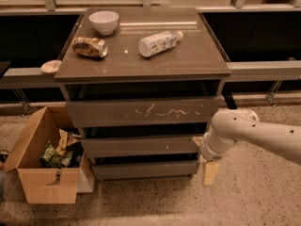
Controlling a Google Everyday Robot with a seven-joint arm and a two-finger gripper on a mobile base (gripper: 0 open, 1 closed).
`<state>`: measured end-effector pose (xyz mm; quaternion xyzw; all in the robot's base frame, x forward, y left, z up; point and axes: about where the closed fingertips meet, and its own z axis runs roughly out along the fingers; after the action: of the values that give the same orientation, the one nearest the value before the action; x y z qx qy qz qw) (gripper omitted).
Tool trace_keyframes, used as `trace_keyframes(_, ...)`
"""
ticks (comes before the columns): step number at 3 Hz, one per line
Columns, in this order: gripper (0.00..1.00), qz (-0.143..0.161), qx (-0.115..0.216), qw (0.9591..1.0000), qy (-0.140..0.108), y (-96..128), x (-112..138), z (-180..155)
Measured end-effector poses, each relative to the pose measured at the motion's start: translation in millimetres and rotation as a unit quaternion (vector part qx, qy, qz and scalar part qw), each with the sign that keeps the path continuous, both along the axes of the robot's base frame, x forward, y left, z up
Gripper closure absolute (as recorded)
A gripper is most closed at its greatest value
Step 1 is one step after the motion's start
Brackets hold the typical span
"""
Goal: Open middle drawer
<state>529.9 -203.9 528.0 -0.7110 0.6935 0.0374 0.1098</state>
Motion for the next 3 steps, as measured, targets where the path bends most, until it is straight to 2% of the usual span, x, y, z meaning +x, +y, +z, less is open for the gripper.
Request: trace_keyframes(3, 0.00, -0.003, -0.001, 0.9990, -0.045, 9.6, 52.3, -66.0)
